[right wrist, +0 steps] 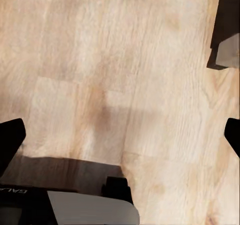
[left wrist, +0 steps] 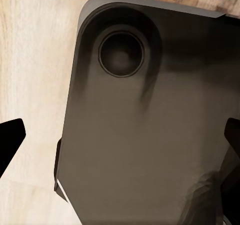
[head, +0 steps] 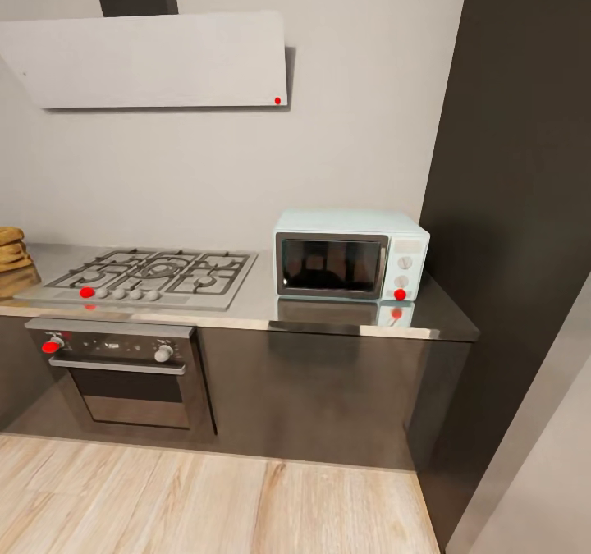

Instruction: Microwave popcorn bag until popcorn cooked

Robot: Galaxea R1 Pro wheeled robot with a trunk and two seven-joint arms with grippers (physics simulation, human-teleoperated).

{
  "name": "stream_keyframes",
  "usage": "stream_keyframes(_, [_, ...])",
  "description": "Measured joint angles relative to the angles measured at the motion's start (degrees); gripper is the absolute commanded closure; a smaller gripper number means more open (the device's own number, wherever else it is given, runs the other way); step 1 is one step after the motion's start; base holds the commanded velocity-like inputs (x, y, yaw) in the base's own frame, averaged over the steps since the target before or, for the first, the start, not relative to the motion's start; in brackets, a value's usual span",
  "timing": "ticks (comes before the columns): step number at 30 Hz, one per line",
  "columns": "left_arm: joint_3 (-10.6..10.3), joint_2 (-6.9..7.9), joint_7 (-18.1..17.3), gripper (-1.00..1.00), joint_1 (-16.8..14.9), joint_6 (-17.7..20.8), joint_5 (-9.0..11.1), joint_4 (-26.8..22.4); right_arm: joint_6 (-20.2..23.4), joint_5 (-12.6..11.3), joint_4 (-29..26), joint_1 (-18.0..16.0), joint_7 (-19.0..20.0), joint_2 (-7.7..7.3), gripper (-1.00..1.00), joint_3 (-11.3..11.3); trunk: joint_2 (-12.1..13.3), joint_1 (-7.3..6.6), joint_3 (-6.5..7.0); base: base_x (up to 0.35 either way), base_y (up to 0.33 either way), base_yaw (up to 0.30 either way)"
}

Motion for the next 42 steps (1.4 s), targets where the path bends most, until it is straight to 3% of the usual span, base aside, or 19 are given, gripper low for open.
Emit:
stream_keyframes(4, [0.00,0.00,0.00,-1.00,0.00,0.00,0.01,0.00,6.88,-0.01,-11.28,-0.03,-0.03,0.00,-1.00,0.02,0.00,0.00,0.00,0.000,0.000,0.000])
stream_keyframes(5, [0.00,0.00,0.00,-1.00,0.00,0.00,0.01,0.00,11.52,0.01,-16.24,-0.62,-0.04,0.04,-1.00,0.07,0.00,0.00,0.00,0.000,0.000,0.000])
stream_keyframes(6, [0.01,0.00,0.00,-1.00,0.00,0.00,0.01,0.00,19.31,-0.15,-22.59,-3.77,0.06,0.17,-1.00,0.09,0.00,0.00,0.00,0.000,0.000,0.000])
stream_keyframes(7, [0.00,0.01,0.00,-1.00,0.00,0.00,0.01,0.00,20.99,-0.15,-24.35,-7.80,0.09,0.20,-1.00,0.09,0.00,0.00,0.00,0.000,0.000,0.000])
stream_keyframes(8, [0.00,0.01,0.00,-1.00,0.00,0.00,0.01,0.00,21.98,-0.18,-24.71,-8.48,0.10,0.23,-1.00,0.09,0.00,0.00,-0.01,0.000,0.000,0.000])
stream_keyframes(11, [0.00,0.00,0.00,-1.00,0.00,0.00,0.01,0.00,27.66,-0.25,-25.29,-16.21,0.16,0.44,-1.00,0.10,0.01,0.00,0.00,0.000,0.000,0.000])
stream_keyframes(13, [0.00,0.00,0.00,-1.00,0.00,0.00,0.01,0.00,29.42,-0.38,-25.35,-19.54,0.08,1.01,-1.00,0.10,0.00,0.00,0.00,0.000,0.000,0.000])
stream_keyframes(18, [0.00,0.00,0.00,-1.00,0.00,0.00,0.01,0.00,34.49,-0.08,-25.82,-25.57,-0.25,4.90,-1.00,0.10,0.00,0.00,0.00,0.000,0.000,0.000])
stream_keyframes(20, [0.00,0.00,0.00,-1.00,0.00,0.00,0.01,0.00,36.50,0.04,-27.07,-27.48,-0.27,5.47,-1.00,0.10,0.00,0.00,0.00,0.000,0.000,0.000])
stream_keyframes(23, [0.00,0.00,0.00,-1.00,0.00,0.00,0.01,0.00,37.28,0.04,-30.73,-33.46,-0.28,5.82,-1.00,0.10,0.00,0.00,0.01,0.000,0.000,0.000])
stream_keyframes(31, [0.01,0.01,0.00,-1.00,0.00,0.00,0.01,0.00,37.28,-0.03,-31.01,-49.82,-0.38,5.71,-1.00,0.10,0.00,0.00,0.00,0.000,0.000,0.000])
stream_keyframes(35, [0.01,0.06,0.00,-1.00,0.00,0.00,0.01,-0.01,37.27,-0.02,-30.70,-53.88,-2.35,5.64,-1.00,0.09,0.00,0.00,0.00,0.000,0.000,0.000])
stream_keyframes(40, [0.01,0.04,0.00,-1.00,0.00,0.00,0.01,-0.01,37.26,0.12,-30.67,-54.48,-4.82,5.90,-1.00,-0.29,0.00,0.00,-0.01,0.000,0.000,0.000])
stream_keyframes(42, [-0.03,0.01,0.00,-1.00,0.00,0.00,0.01,-0.01,37.25,-0.06,-30.58,-54.47,-6.42,5.34,-1.00,-0.33,0.00,0.00,-0.01,0.000,0.000,0.000])
